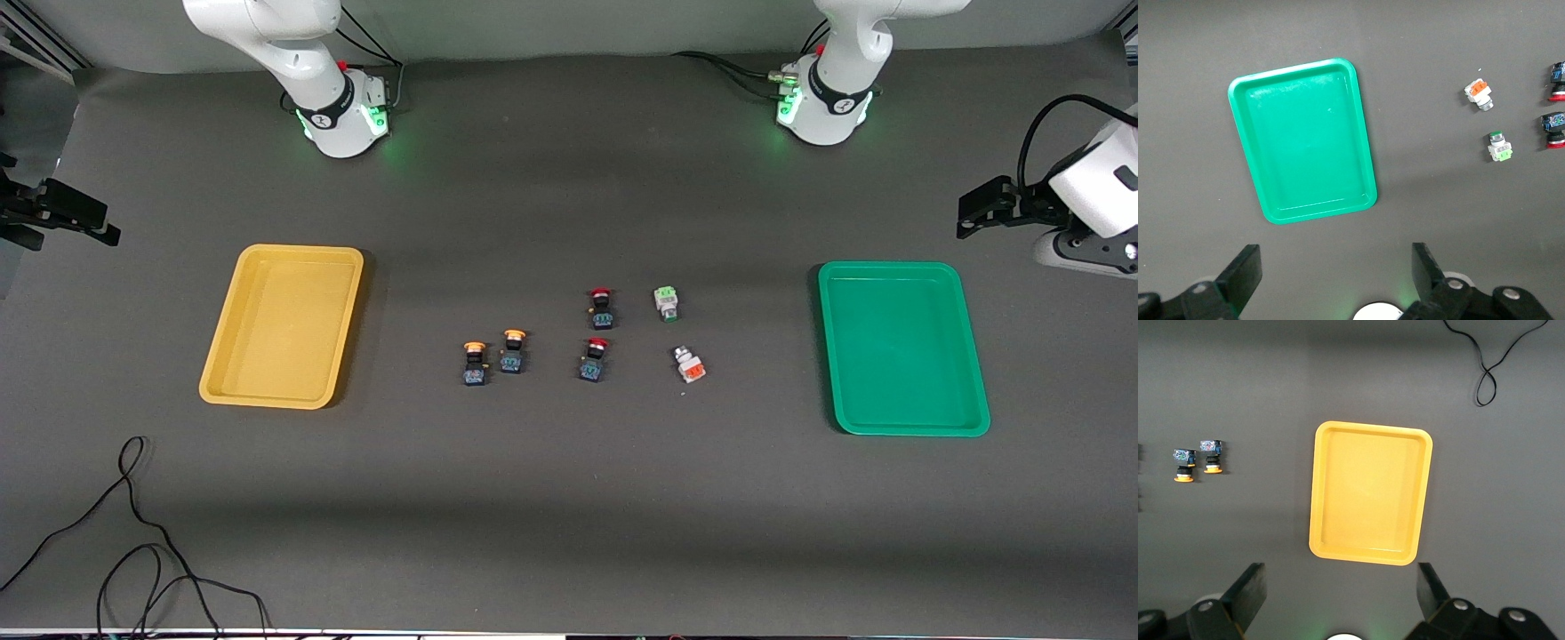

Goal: Place green and yellow buttons in trays

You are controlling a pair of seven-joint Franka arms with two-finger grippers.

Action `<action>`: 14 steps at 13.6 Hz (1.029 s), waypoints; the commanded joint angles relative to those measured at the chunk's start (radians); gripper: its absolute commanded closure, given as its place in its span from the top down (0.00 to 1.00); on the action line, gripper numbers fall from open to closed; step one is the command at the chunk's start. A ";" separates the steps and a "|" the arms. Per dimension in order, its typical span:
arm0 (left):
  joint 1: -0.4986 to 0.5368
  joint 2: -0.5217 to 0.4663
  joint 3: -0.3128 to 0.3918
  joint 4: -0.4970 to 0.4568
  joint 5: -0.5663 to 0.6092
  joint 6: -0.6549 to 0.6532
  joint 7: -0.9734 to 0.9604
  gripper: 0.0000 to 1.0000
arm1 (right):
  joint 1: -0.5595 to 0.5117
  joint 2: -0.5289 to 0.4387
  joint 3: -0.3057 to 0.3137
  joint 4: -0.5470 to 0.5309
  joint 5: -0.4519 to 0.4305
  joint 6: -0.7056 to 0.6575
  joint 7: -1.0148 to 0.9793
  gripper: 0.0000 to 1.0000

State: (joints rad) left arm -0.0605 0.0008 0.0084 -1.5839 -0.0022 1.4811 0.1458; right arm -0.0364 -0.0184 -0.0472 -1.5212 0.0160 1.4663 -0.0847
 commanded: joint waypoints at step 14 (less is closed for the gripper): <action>-0.010 -0.016 0.013 -0.005 -0.010 0.005 0.008 1.00 | 0.006 0.046 -0.003 0.064 -0.013 -0.061 -0.018 1.00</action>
State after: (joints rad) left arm -0.0604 0.0008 0.0126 -1.5839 -0.0028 1.4836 0.1460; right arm -0.0360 0.0126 -0.0471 -1.4862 0.0160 1.4296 -0.0848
